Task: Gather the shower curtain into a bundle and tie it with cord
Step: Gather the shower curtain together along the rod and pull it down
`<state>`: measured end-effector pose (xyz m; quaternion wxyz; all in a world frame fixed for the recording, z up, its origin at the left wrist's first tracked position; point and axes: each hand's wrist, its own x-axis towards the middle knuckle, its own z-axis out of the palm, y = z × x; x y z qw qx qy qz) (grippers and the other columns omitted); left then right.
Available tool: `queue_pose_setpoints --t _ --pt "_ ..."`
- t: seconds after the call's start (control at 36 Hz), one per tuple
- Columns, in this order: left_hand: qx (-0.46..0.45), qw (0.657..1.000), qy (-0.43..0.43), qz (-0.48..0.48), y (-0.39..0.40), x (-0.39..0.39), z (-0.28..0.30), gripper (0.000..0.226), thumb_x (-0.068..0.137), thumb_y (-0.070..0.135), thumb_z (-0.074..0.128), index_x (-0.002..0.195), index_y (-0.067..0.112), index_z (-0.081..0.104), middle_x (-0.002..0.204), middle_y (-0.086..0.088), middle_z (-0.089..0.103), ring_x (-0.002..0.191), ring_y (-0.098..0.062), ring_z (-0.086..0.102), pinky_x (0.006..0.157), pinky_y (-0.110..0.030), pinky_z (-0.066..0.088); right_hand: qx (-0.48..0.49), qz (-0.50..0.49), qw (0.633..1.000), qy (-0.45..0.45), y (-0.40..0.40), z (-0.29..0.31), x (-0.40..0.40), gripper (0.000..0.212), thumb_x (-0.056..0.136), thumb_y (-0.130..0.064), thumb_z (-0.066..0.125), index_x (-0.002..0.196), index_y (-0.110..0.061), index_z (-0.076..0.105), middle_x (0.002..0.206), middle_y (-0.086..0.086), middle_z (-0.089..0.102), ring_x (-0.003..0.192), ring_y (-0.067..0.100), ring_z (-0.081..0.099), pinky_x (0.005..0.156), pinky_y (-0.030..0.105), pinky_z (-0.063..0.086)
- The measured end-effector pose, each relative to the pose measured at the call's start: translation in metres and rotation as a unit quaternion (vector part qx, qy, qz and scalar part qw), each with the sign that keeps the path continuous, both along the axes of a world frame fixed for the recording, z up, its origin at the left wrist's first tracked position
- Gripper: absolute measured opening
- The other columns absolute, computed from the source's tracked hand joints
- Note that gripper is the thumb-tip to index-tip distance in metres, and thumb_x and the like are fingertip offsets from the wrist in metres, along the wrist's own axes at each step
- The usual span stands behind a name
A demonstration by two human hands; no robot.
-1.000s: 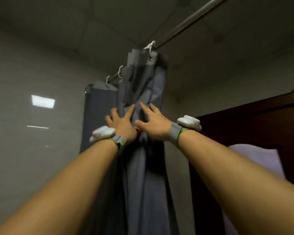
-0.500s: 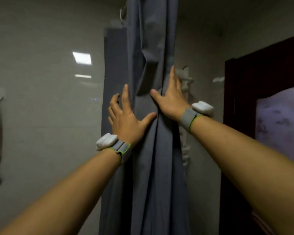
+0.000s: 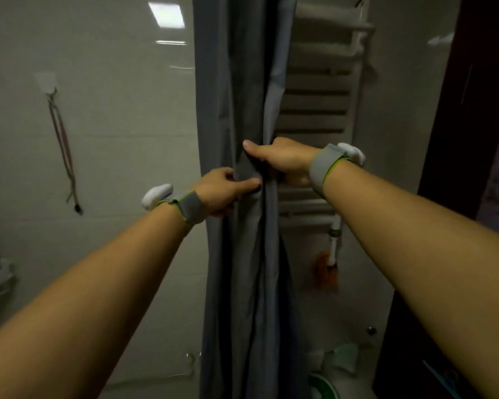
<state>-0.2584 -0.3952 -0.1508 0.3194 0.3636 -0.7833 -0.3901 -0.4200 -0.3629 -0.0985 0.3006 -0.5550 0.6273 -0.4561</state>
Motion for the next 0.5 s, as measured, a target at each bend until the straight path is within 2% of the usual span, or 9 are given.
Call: queue_pose_setpoints --t 0.06,0.14,0.22,0.28,0.31,0.36,0.42,0.47,0.5 --pt "0.016 1.000 -0.017 -0.014 -0.007 0.012 -0.007 0.063 0.070 0.062 0.075 0.104 0.010 0.065 0.079 -0.006 0.058 0.071 -0.020 0.053 0.063 -0.027 0.046 0.024 0.041 0.999 -0.023 0.002 -0.009 -0.002 0.061 0.084 -0.051 0.065 0.124 -0.006 0.056 0.113 0.009 0.070 0.101 0.027 0.069 0.086 0.043 0.057" --pt "0.110 0.987 -0.054 -0.103 -0.005 0.035 -0.022 0.084 0.057 0.059 0.079 0.124 0.013 0.057 0.107 -0.009 0.064 0.096 -0.019 0.055 0.090 -0.037 0.043 0.003 0.001 0.999 0.037 0.010 -0.008 0.000 0.048 0.091 -0.047 0.059 0.118 -0.008 0.059 0.109 0.008 0.068 0.098 0.026 0.067 0.079 0.037 0.058" --pt "0.109 0.983 -0.101 -0.107 -0.001 0.038 -0.043 0.058 0.067 0.036 0.085 0.116 0.015 0.062 0.108 -0.007 0.069 0.093 -0.023 0.064 0.086 -0.040 0.052 -0.015 -0.001 1.000 0.015 0.018 -0.003 0.003 0.054 0.088 -0.046 0.064 0.124 -0.007 0.056 0.112 0.006 0.068 0.098 0.024 0.068 0.075 0.035 0.058" --pt "0.084 0.987 -0.119 -0.068 0.004 0.028 -0.059 0.032 0.082 0.022 0.078 0.107 0.007 0.066 0.096 -0.014 0.072 0.074 -0.023 0.069 0.069 -0.033 0.060 -0.011 0.015 1.000 0.009 0.021 -0.004 0.003 0.052 0.085 -0.044 0.068 0.122 -0.009 0.057 0.111 0.005 0.068 0.098 0.022 0.067 0.074 0.034 0.057" --pt "0.079 0.989 -0.113 -0.045 0.005 0.025 -0.066 0.018 0.087 0.019 0.073 0.099 0.006 0.067 0.083 -0.013 0.071 0.060 -0.019 0.067 0.059 -0.030 0.060 -0.014 0.005 0.999 0.037 0.022 -0.005 0.003 0.052 0.083 -0.044 0.071 0.121 -0.010 0.058 0.112 0.004 0.068 0.098 0.022 0.066 0.077 0.035 0.058" --pt "0.087 0.993 -0.072 0.046 -0.003 0.028 -0.073 0.012 0.092 0.019 0.067 0.089 0.007 0.064 0.072 -0.013 0.067 0.047 -0.020 0.063 0.052 -0.035 0.061 -0.026 -0.072 0.977 0.197 0.022 -0.006 -0.001 0.057 0.080 -0.044 0.074 0.122 -0.008 0.059 0.117 0.007 0.066 0.105 0.027 0.064 0.090 0.039 0.055" --pt "0.038 0.982 -0.059 0.174 -0.019 0.039 -0.076 0.023 0.093 0.025 0.066 0.094 0.003 0.067 0.087 -0.021 0.070 0.066 -0.033 0.070 0.066 -0.049 0.062 -0.037 -0.173 0.921 0.346 0.025 -0.011 -0.009 0.055 0.082 -0.042 0.072 0.122 -0.007 0.059 0.123 0.013 0.063 0.117 0.034 0.056 0.099 0.040 0.048" --pt "0.004 0.974 -0.069 0.214 -0.024 0.047 -0.076 0.033 0.094 0.032 0.063 0.101 0.000 0.068 0.097 -0.022 0.070 0.083 -0.037 0.069 0.080 -0.051 0.059 -0.022 -0.217 0.902 0.373 0.034 -0.016 -0.012 0.057 0.084 -0.044 0.069 0.126 -0.007 0.055 0.126 0.016 0.061 0.120 0.037 0.054 0.099 0.041 0.048" --pt "0.023 0.978 -0.059 0.198 -0.021 0.047 -0.076 0.033 0.094 0.034 0.063 0.098 0.001 0.067 0.095 -0.020 0.068 0.081 -0.035 0.066 0.082 -0.050 0.059 -0.006 -0.219 0.902 0.373 0.035 -0.021 -0.012 0.061 0.084 -0.047 0.068 0.129 -0.008 0.053 0.127 0.015 0.060 0.117 0.037 0.056 0.096 0.041 0.050"
